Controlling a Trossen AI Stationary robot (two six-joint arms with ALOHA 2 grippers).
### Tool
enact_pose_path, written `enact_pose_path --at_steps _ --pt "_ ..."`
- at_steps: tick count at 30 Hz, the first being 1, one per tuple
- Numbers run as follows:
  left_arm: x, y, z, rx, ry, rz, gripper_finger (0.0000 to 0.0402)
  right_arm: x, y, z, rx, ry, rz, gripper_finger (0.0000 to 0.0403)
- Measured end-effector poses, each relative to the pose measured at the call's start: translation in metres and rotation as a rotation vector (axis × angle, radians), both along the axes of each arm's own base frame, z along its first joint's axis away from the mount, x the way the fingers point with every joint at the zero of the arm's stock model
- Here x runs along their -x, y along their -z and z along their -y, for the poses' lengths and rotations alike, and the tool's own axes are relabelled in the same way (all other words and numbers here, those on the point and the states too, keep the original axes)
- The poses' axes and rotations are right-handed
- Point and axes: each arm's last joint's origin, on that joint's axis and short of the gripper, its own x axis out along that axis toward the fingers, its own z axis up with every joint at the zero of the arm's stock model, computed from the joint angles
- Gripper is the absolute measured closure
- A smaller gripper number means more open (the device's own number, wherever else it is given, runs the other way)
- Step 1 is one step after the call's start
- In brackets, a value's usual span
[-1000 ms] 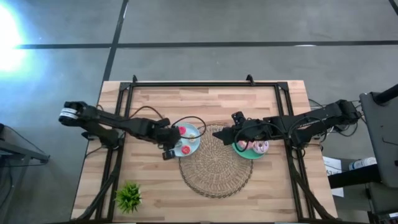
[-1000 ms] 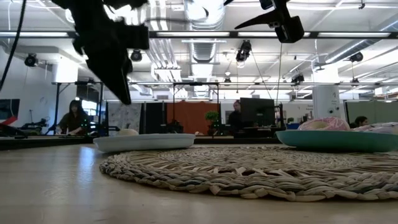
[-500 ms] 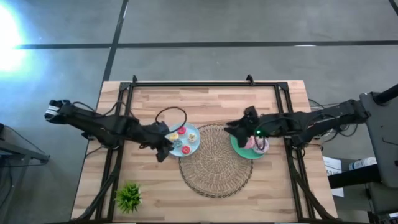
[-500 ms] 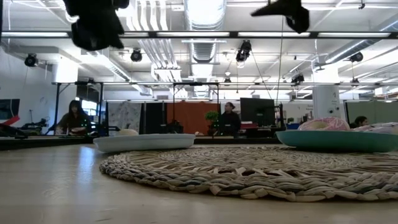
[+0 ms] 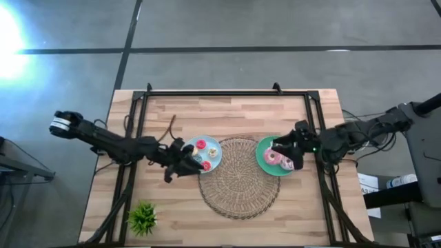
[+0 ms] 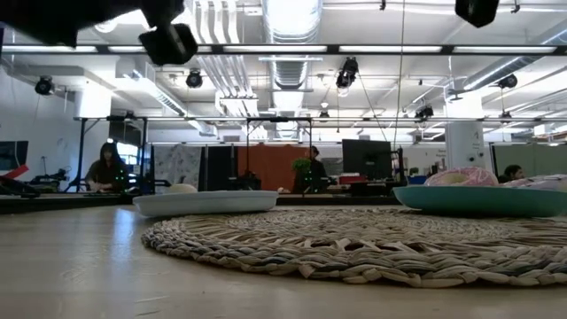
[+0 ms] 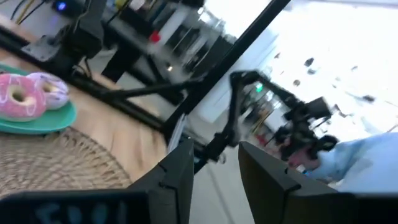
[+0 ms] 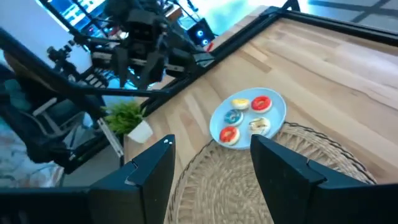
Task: Pick & Place donuts
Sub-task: Return to Home Position
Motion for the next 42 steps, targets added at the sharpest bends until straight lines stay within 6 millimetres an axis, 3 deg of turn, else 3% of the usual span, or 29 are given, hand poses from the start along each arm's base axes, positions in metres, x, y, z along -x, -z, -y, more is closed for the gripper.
enact_pose_path --at_steps 4,10,19,25,32,37,42 --pt "0.014 0.013 -0.007 0.026 -0.022 0.102 0.0300 0.003 0.021 -0.002 0.014 0.020 0.034 0.0202" --pt "0.026 0.017 -0.022 0.015 -0.087 0.152 0.0300 0.006 0.051 0.001 -0.027 -0.080 0.321 0.0202" --pt "0.049 0.018 -0.044 -0.030 -0.067 0.190 0.0300 0.045 0.080 0.019 0.058 -0.106 0.459 0.0202" --pt "0.064 0.030 -0.044 -0.051 -0.042 0.127 0.0300 0.069 0.093 0.027 0.131 -0.124 0.338 0.0202" --pt "0.083 0.035 -0.044 -0.067 -0.050 0.199 0.0300 0.091 0.098 0.035 0.130 -0.116 0.300 0.0202" --pt "0.091 0.045 -0.046 -0.142 -0.080 0.230 0.0300 0.099 0.101 0.038 0.188 -0.097 0.291 0.0202" --pt "0.094 0.057 -0.046 -0.090 -0.075 0.182 0.0300 0.098 0.110 0.039 0.301 -0.083 0.178 0.0202"
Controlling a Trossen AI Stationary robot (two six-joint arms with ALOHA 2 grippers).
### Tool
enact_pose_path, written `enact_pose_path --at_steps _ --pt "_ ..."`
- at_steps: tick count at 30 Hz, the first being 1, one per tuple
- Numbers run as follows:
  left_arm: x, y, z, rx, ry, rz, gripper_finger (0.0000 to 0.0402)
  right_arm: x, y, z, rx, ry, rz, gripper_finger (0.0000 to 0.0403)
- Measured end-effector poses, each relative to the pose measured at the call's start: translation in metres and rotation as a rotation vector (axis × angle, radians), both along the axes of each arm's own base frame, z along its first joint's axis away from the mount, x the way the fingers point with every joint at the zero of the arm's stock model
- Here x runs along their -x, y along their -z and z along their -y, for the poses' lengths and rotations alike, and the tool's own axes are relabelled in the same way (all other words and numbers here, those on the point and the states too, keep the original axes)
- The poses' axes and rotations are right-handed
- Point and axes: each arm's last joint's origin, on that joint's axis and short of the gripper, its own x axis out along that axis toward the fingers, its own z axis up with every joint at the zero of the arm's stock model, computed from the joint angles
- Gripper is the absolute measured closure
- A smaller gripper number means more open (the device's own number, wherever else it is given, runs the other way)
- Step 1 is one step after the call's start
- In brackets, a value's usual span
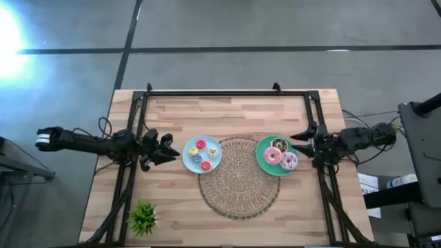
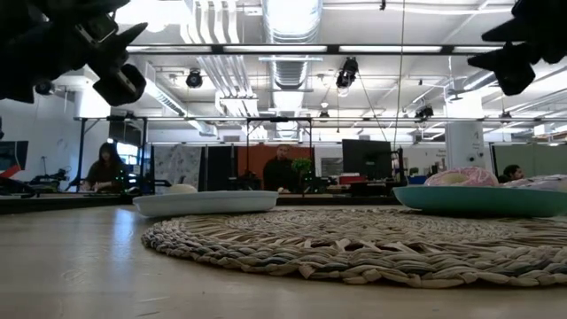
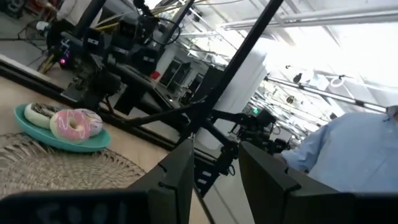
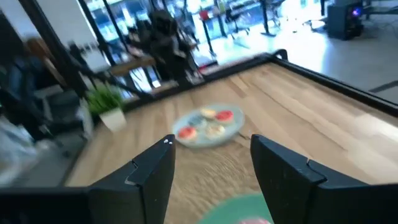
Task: Pick & Place donuts
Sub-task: Return to Home Position
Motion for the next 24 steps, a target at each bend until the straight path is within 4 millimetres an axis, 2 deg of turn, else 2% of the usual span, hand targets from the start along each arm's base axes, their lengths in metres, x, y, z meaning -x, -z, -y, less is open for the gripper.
enact_pose_path --at_steps 5,17,24 --pt "0.0003 -0.0007 -0.0006 0.026 -0.012 0.002 0.0300 -0.0022 0.0067 -0.0007 0.031 -0.001 -0.082 0.0202" --pt "-0.0003 0.0081 -0.0007 -0.163 -0.068 -0.005 0.0300 -0.0067 0.0084 -0.0023 0.043 -0.001 -0.118 0.0202" --pt "-0.0005 0.0074 -0.0007 -0.118 -0.056 -0.015 0.0300 -0.0065 0.0083 -0.0022 0.043 -0.001 -0.116 0.0202"
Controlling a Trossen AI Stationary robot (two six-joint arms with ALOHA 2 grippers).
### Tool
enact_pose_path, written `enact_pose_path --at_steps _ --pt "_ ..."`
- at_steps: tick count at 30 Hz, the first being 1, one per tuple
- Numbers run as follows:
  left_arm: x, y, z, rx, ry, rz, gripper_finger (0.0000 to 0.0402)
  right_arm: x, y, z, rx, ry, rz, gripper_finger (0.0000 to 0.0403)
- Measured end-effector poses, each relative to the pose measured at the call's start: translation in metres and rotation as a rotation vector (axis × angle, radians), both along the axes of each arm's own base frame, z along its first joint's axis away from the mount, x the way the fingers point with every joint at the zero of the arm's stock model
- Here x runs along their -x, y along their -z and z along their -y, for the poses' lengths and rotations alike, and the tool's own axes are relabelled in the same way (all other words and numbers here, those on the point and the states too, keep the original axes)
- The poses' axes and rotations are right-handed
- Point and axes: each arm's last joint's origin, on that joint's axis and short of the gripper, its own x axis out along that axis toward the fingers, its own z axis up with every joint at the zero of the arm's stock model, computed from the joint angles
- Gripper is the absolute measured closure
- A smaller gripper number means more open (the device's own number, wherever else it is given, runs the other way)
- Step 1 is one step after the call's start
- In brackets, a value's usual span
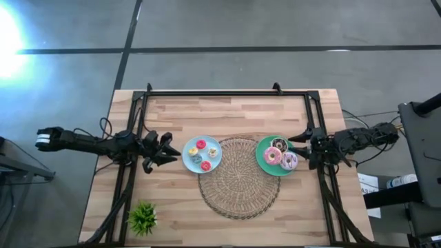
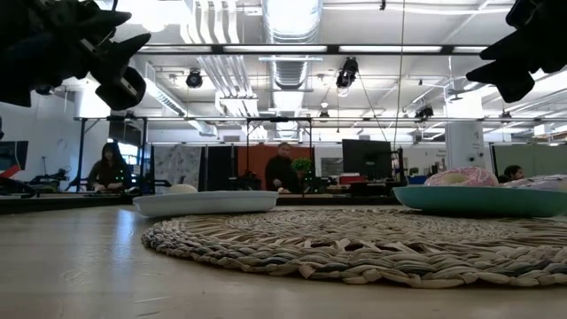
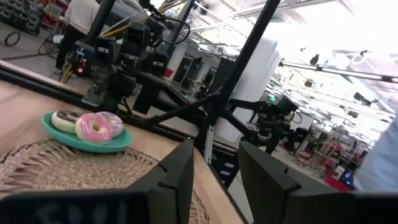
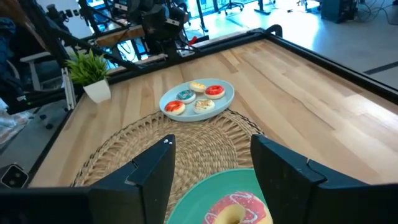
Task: Pick & Place donuts
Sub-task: Return to Home Position
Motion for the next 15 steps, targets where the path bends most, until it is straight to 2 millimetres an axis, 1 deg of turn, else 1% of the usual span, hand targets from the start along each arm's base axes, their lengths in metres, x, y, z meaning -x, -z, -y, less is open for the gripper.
enact_pose_path --at_steps 7,9,11,15 --pt "0.000 0.002 0.000 0.018 0.008 -0.024 0.0300 0.000 0.000 0.000 0.000 0.000 0.000 0.0202" --pt "0.001 0.002 0.001 -0.005 -0.001 -0.020 0.0300 0.000 0.000 0.000 0.000 0.000 0.000 0.0202" --pt "0.006 -0.004 0.001 -0.090 -0.058 0.061 0.0300 0.000 0.000 0.000 0.000 0.000 0.000 0.0202" --pt "0.017 -0.012 -0.001 -0.362 -0.217 0.196 0.0300 0.000 0.000 0.000 0.000 0.000 0.000 0.0202"
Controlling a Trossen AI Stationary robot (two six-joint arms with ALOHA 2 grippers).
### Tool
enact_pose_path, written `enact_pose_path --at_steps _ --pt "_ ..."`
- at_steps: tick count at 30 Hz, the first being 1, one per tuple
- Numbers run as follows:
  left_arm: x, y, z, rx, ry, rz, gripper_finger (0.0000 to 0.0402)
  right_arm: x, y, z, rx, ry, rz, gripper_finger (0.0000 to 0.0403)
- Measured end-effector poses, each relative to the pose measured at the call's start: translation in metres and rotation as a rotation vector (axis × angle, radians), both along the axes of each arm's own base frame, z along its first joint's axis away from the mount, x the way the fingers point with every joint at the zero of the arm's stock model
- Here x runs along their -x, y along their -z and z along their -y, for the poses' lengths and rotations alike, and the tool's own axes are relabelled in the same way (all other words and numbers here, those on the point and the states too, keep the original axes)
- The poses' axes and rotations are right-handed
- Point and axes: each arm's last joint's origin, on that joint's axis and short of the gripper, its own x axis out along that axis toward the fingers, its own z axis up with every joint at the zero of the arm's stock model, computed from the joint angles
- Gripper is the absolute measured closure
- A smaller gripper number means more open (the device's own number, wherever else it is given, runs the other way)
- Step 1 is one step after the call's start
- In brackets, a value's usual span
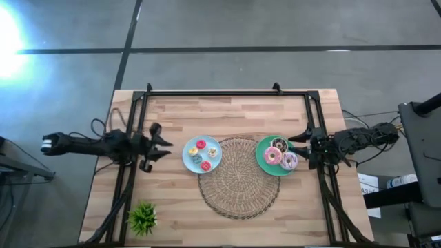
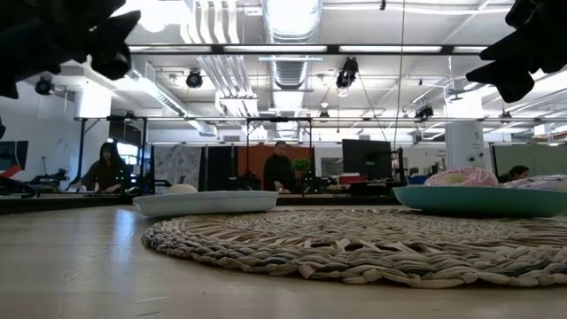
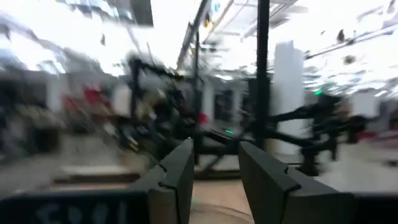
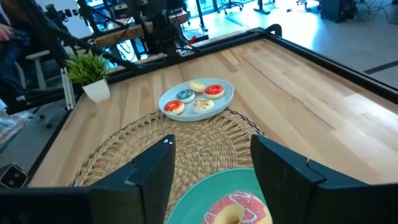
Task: Pick & Place donuts
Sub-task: Return to Home Position
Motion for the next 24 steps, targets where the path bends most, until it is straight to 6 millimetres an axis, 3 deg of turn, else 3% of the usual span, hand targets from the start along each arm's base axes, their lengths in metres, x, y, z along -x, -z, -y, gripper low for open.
enact_pose_path --at_steps 2,11,24 --pt "0.005 -0.001 -0.001 -0.048 -0.047 0.016 0.0300 0.000 0.000 0.000 0.000 0.000 0.000 0.0202" --pt "0.017 0.005 -0.005 0.043 -0.082 -0.036 0.0300 0.000 0.000 0.000 0.000 0.000 0.000 0.0202" --pt "0.015 0.028 -0.006 0.034 -0.098 -0.265 0.0300 0.000 0.000 0.000 0.000 0.000 0.000 0.0202"
